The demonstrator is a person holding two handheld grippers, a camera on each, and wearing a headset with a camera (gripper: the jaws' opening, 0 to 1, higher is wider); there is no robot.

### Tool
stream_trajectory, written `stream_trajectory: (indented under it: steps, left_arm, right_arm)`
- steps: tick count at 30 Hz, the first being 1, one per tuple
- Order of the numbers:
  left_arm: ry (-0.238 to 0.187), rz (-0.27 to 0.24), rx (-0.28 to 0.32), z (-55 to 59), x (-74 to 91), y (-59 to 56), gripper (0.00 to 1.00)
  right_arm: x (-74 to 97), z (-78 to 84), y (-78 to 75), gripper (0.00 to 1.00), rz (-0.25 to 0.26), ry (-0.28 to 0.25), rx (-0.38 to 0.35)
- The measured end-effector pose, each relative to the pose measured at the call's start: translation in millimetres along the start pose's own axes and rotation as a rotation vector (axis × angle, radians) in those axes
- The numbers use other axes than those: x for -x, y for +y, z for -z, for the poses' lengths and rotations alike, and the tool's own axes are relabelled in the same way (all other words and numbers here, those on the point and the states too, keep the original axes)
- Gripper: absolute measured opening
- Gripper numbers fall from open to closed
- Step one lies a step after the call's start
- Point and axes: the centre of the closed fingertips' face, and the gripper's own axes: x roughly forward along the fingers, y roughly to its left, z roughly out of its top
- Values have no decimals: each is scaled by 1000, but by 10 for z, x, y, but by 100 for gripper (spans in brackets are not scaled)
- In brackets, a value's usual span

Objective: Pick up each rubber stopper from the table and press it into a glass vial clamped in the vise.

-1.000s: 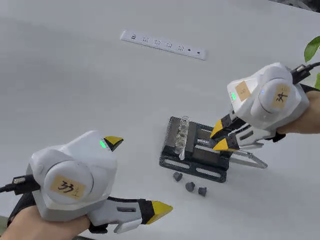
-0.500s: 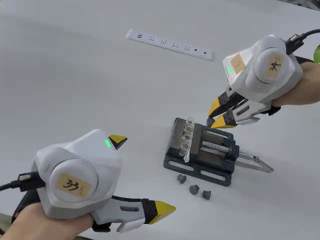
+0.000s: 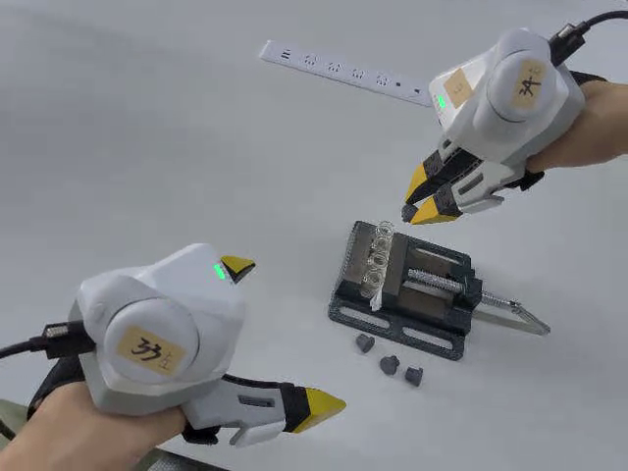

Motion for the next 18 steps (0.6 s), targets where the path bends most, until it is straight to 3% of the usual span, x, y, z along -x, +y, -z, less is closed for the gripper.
stream_trajectory:
  steps: [18]
  left_arm:
    - [-4,-8,31,15,-53,8,93]
  right_arm:
    - [-185,-12,-20,6,-29,5,38]
